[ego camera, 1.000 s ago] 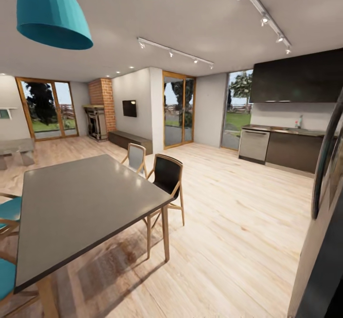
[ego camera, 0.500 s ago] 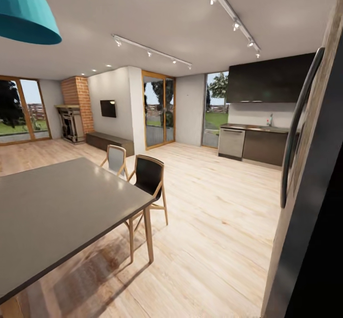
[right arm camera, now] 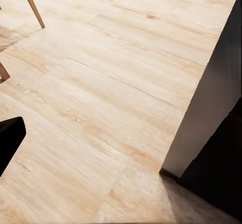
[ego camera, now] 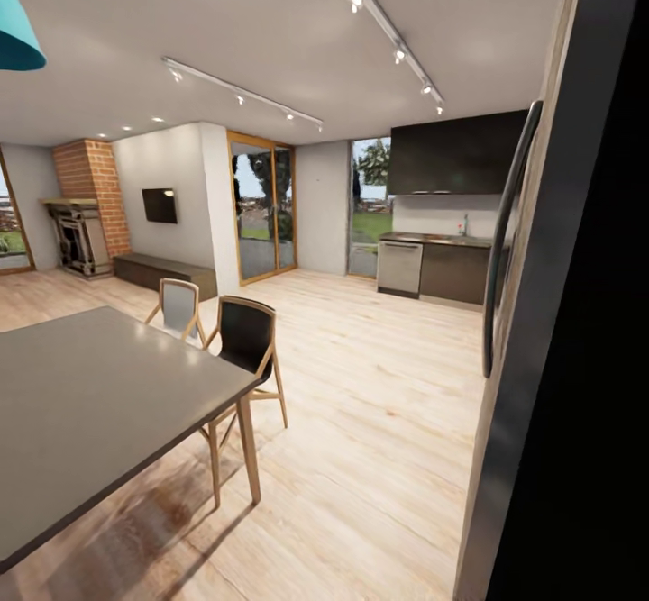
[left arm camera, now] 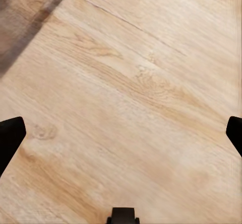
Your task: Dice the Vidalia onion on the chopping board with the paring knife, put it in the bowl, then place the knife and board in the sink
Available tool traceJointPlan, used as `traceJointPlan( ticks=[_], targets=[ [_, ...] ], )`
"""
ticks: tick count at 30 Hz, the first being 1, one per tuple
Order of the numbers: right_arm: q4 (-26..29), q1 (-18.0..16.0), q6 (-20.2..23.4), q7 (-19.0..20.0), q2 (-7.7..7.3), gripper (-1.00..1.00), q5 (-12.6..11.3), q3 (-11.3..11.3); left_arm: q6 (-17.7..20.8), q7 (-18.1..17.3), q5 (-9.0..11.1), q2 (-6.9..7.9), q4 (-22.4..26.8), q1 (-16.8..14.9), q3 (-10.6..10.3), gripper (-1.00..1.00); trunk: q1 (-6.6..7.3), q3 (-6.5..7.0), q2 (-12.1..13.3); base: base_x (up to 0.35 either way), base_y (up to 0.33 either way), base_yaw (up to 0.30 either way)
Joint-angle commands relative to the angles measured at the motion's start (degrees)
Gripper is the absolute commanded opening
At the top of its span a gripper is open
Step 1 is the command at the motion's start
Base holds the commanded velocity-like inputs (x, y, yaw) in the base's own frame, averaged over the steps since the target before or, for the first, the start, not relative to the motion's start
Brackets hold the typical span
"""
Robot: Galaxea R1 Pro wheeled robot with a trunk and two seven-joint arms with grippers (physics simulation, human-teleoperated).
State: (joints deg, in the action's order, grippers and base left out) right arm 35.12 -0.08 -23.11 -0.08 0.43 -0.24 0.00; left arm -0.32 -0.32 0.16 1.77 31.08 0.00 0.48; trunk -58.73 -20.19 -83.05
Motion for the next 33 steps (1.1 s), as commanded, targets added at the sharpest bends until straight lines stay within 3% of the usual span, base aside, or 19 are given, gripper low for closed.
traceJointPlan(
  ticks=[1,12,25,33],
  targets=[
    [0.03,-0.01,-0.10,-0.01,0.01,1.00,-0.03,0.00,-0.03,-0.03,0.02,0.00,0.04,0.00,0.05,1.00,0.00,-0.05,-0.03,0.000,0.128,-0.273],
    [0.03,-0.01,-0.10,-0.01,0.07,1.00,-0.03,0.00,-0.06,-0.03,0.02,-0.01,0.04,0.00,0.05,1.00,0.00,-0.05,-0.03,0.023,0.231,-0.212],
    [0.03,-0.01,-0.10,-0.09,0.16,1.00,0.06,0.00,-0.07,-0.03,0.02,-0.01,0.04,0.00,0.05,1.00,0.00,-0.05,-0.03,0.116,0.267,0.023],
    [0.03,-0.01,-0.10,-0.10,0.12,1.00,0.06,0.00,-0.07,-0.03,0.02,-0.01,0.02,0.00,0.05,1.00,0.00,-0.05,-0.03,0.203,0.055,0.013]
  ],
)
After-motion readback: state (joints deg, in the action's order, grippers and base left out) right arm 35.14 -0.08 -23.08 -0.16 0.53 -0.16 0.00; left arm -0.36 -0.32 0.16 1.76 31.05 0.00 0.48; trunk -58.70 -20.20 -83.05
